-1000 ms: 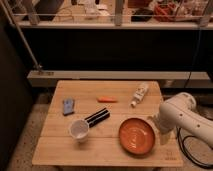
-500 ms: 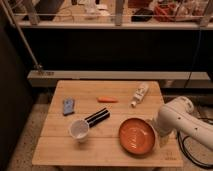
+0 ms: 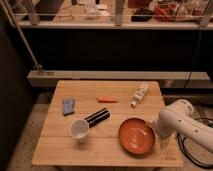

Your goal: Drag the ceramic bowl in a circle

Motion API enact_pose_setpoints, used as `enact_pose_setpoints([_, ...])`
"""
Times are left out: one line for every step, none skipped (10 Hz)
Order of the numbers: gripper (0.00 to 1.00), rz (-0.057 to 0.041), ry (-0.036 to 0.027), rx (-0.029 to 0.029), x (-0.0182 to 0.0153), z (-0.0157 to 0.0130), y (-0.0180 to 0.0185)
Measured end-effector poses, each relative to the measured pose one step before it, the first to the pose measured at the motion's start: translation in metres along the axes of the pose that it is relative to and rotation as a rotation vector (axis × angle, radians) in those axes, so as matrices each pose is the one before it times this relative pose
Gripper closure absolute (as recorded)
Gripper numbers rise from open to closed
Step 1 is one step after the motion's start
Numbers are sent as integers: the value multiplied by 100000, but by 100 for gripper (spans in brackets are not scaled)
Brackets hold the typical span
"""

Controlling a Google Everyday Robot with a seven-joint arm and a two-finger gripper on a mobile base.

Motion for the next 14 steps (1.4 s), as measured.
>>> enact_pose_setpoints([20, -667, -248, -140, -49, 259, 68])
enact_pose_setpoints([20, -525, -178, -187, -12, 143, 159])
enact_pose_setpoints([20, -324, -254, -139, -32, 135, 176])
enact_pose_setpoints([20, -432, -219, -47, -4, 112, 141])
enact_pose_setpoints([20, -906, -216, -13, -64, 180, 149])
enact_pose_setpoints([20, -1059, -327, -254, -172, 254, 117])
enact_pose_setpoints([20, -1215, -147, -80, -143, 236, 37])
enact_pose_setpoints([20, -658, -97, -80, -116, 178, 1])
enact_pose_setpoints([21, -410, -291, -168, -51, 385, 105])
enact_pose_setpoints([26, -433, -190, -113, -88, 273, 102])
enact_pose_setpoints([32, -499, -79, -129, -86, 198, 97])
enact_pose_setpoints([41, -903, -168, -215, -239, 324, 191])
enact_pose_setpoints([49, -474, -115, -76, -136, 192, 118])
enact_pose_setpoints([56, -675, -155, -262, -162, 260, 146])
